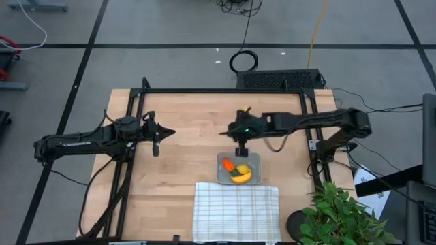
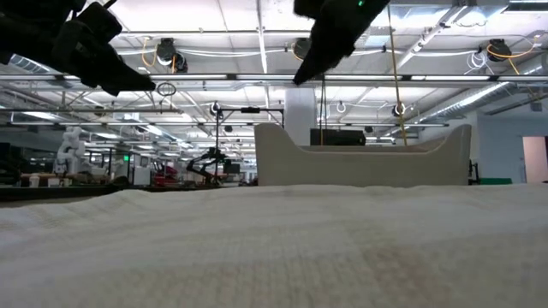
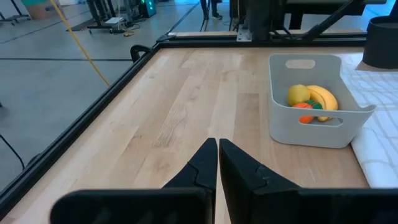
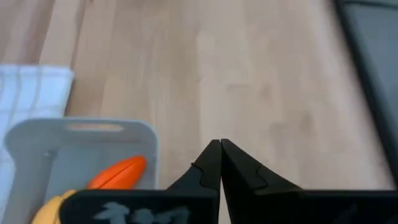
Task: Pick and placing Produce into tupperware
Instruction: Return to Home Position
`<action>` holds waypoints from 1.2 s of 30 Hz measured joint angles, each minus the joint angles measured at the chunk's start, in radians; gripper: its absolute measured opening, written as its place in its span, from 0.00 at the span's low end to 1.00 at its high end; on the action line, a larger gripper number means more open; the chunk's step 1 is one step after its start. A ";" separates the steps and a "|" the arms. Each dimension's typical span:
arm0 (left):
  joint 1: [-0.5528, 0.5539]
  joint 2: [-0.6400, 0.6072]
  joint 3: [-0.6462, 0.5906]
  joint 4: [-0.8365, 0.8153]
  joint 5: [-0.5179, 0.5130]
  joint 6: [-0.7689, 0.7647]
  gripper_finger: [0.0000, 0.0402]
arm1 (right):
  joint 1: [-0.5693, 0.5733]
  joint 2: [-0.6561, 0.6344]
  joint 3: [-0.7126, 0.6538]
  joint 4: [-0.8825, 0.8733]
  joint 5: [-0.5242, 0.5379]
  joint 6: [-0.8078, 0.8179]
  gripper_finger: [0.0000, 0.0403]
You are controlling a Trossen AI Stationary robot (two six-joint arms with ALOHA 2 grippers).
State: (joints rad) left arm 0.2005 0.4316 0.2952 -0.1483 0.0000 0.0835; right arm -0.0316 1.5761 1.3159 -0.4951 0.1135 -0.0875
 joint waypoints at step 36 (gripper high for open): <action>0.000 0.000 0.111 0.107 0.089 0.152 0.00 | 0.001 -0.881 0.001 -0.297 0.067 0.155 0.00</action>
State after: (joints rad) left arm 0.2005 0.4316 0.4060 -0.0414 0.0891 0.2352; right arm -0.0307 0.6953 1.3167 -0.7925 0.1806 0.0677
